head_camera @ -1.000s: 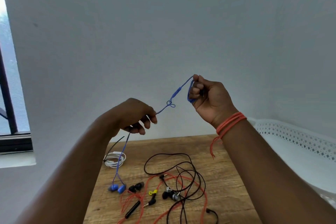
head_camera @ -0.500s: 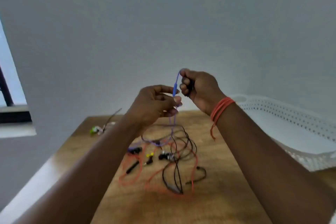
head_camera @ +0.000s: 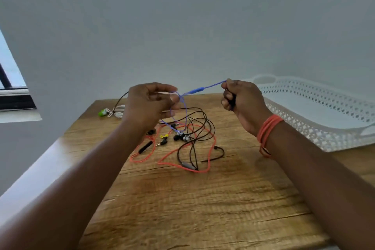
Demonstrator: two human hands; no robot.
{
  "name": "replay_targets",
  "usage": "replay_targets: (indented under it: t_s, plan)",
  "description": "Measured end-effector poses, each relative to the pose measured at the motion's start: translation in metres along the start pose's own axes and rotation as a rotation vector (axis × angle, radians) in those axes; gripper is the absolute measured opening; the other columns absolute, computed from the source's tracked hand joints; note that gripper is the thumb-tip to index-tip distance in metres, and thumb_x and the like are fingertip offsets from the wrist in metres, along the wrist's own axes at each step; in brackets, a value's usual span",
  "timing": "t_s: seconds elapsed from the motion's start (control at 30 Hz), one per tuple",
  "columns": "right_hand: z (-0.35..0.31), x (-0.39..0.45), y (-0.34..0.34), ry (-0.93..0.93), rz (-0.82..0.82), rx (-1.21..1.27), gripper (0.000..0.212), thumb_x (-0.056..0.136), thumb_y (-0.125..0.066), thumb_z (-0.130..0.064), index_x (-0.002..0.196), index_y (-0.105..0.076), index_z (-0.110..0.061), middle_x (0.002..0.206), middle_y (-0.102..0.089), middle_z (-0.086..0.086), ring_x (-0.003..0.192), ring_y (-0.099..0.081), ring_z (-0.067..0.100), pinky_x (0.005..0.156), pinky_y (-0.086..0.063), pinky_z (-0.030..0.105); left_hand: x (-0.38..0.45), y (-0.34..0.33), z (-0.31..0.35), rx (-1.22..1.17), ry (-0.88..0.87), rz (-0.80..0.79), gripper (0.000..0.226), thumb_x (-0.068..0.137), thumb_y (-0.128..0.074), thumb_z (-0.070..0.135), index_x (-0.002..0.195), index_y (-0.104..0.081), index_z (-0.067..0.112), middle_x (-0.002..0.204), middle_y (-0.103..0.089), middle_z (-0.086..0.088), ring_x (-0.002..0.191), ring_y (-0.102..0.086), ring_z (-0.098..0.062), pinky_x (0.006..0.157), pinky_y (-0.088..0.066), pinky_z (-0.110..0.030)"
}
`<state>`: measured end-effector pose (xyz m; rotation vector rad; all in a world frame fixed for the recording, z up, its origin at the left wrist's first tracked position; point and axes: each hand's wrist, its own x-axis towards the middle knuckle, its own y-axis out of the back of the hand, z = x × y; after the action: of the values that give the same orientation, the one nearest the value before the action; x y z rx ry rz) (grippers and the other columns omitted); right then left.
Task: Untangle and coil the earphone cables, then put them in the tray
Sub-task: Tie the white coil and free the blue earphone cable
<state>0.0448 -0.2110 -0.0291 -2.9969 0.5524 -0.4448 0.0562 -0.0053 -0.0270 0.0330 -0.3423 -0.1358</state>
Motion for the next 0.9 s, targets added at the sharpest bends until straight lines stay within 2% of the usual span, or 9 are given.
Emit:
replay_targets:
  t_s: [0.17,0.3,0.4,0.5,0.6,0.67,0.77,0.9]
  plan:
    - [0.006,-0.004,-0.002,-0.278,-0.152,0.135,0.027,0.103,-0.040,-0.015,0.080,-0.053,-0.010,0.054,-0.038,-0.001,0.049,-0.043,0.014,0.047,-0.036,0.020,0.004,0.004,-0.002,-0.150,0.090,0.231,0.016,0.088,-0.053,-0.008,0.087,-0.062,0.006,0.082,-0.068,-0.012,0.059,-0.067,-0.019,0.062,-0.060,-0.034]
    - [0.005,-0.001,-0.001,-0.367,-0.209,0.291,0.026,0.101,-0.039,-0.012,0.078,-0.051,-0.010,0.054,-0.036,-0.001,0.042,-0.043,0.012,0.041,-0.035,0.019,0.013,0.016,-0.004,-0.417,0.232,0.347,0.016,0.093,-0.042,-0.002,0.088,-0.052,0.010,0.080,-0.058,-0.007,0.048,-0.061,-0.015,0.048,-0.051,-0.022]
    - [0.005,0.000,0.003,-0.378,-0.197,0.316,0.027,0.101,-0.038,-0.011,0.077,-0.051,-0.010,0.052,-0.037,-0.001,0.041,-0.044,0.012,0.041,-0.035,0.019,0.019,0.026,-0.007,-0.625,0.273,0.270,0.022,0.096,-0.035,0.004,0.079,-0.046,0.012,0.074,-0.049,-0.002,0.039,-0.043,-0.008,0.039,-0.034,-0.016]
    - [0.006,-0.001,0.002,-0.399,-0.191,0.330,0.028,0.101,-0.038,-0.010,0.077,-0.051,-0.009,0.050,-0.038,-0.001,0.041,-0.045,0.012,0.041,-0.035,0.017,0.022,0.032,-0.012,-0.681,0.285,0.202,0.025,0.096,-0.033,0.009,0.074,-0.040,0.018,0.065,-0.043,0.003,0.036,-0.029,-0.007,0.036,-0.020,-0.017]
    - [0.005,-0.002,0.000,-0.407,-0.200,0.351,0.028,0.101,-0.037,-0.011,0.077,-0.051,-0.009,0.052,-0.038,-0.001,0.043,-0.044,0.012,0.041,-0.036,0.019,0.024,0.041,-0.014,-0.633,0.309,0.203,0.018,0.089,-0.036,0.010,0.072,-0.038,0.016,0.063,-0.040,0.001,0.038,-0.021,-0.011,0.039,-0.013,-0.022]
    - [0.004,-0.004,-0.001,-0.403,-0.209,0.356,0.027,0.101,-0.037,-0.011,0.078,-0.051,-0.009,0.053,-0.037,-0.001,0.044,-0.044,0.012,0.041,-0.036,0.019,0.024,0.047,-0.014,-0.591,0.314,0.217,0.013,0.085,-0.034,0.011,0.076,-0.042,0.014,0.062,-0.039,0.001,0.040,-0.020,-0.013,0.041,-0.015,-0.022]
    - [0.004,-0.004,-0.003,-0.403,-0.211,0.358,0.027,0.101,-0.037,-0.011,0.077,-0.050,-0.009,0.052,-0.037,-0.002,0.044,-0.043,0.011,0.042,-0.035,0.019,0.024,0.049,-0.014,-0.533,0.292,0.234,0.019,0.082,-0.030,0.010,0.079,-0.049,0.012,0.059,-0.041,0.000,0.042,-0.023,-0.014,0.042,-0.019,-0.020]
    - [0.005,-0.003,-0.001,-0.408,-0.186,0.359,0.027,0.100,-0.036,-0.009,0.076,-0.049,-0.010,0.050,-0.037,-0.002,0.042,-0.043,0.011,0.041,-0.034,0.018,0.029,0.049,-0.014,-0.071,0.179,0.286,0.032,0.077,-0.030,0.002,0.068,-0.060,0.005,0.045,-0.053,-0.002,0.044,-0.041,-0.018,0.044,-0.031,-0.020]
